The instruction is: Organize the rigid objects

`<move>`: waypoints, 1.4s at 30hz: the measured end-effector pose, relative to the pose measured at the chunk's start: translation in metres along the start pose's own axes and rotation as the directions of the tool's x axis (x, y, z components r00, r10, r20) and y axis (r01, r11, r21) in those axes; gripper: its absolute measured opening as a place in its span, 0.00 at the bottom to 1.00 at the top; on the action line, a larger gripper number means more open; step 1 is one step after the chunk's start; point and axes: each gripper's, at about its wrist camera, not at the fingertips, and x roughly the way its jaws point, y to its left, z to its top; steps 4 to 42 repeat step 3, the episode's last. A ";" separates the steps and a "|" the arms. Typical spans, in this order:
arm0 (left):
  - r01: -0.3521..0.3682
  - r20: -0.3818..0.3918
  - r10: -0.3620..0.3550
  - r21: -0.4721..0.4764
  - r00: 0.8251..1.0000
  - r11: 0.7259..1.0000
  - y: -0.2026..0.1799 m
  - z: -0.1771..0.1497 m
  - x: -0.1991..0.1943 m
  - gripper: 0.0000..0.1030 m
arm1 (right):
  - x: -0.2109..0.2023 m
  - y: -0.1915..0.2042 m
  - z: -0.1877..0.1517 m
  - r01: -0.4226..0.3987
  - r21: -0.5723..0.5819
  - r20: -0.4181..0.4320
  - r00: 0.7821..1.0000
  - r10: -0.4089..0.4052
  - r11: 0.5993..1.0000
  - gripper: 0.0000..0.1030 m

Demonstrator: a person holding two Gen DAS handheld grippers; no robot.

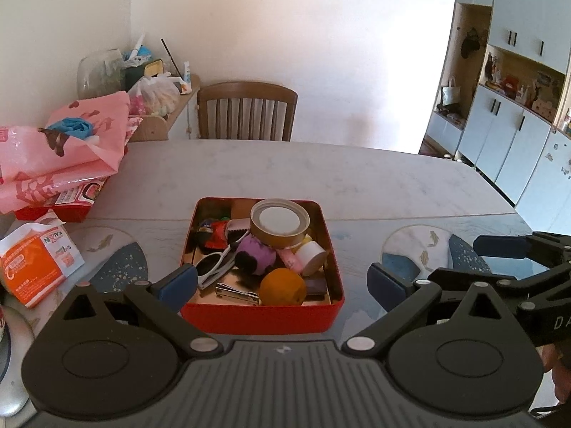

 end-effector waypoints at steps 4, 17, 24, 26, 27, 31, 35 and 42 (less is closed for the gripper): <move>-0.002 -0.003 0.002 -0.003 1.000 1.000 -0.003 0.000 0.000 0.99 | -0.003 -0.006 0.000 0.003 -0.002 0.001 1.000 -0.003 1.000 1.00; -0.002 -0.003 0.002 -0.003 1.000 1.000 -0.003 0.000 0.000 0.99 | -0.003 -0.006 0.000 0.003 -0.002 0.001 1.000 -0.003 1.000 1.00; -0.002 -0.003 0.002 -0.003 1.000 1.000 -0.003 0.000 0.000 0.99 | -0.003 -0.006 0.000 0.003 -0.002 0.001 1.000 -0.003 1.000 1.00; -0.002 -0.003 0.002 -0.003 1.000 1.000 -0.003 0.000 0.000 0.99 | -0.003 -0.006 0.000 0.003 -0.002 0.001 1.000 -0.003 1.000 1.00; -0.002 -0.003 0.002 -0.003 1.000 1.000 -0.003 0.000 0.000 0.99 | -0.003 -0.006 0.000 0.003 -0.002 0.001 1.000 -0.003 1.000 1.00; -0.002 -0.003 0.002 -0.003 1.000 1.000 -0.003 0.000 0.000 0.99 | -0.003 -0.006 0.000 0.003 -0.002 0.001 1.000 -0.003 1.000 1.00; -0.002 -0.003 0.002 -0.003 1.000 1.000 -0.003 0.000 0.000 0.99 | -0.003 -0.006 0.000 0.003 -0.002 0.001 1.000 -0.003 1.000 1.00; -0.002 -0.003 0.002 -0.003 1.000 1.000 -0.003 0.000 0.000 0.99 | -0.003 -0.006 0.000 0.003 -0.002 0.001 1.000 -0.003 1.000 1.00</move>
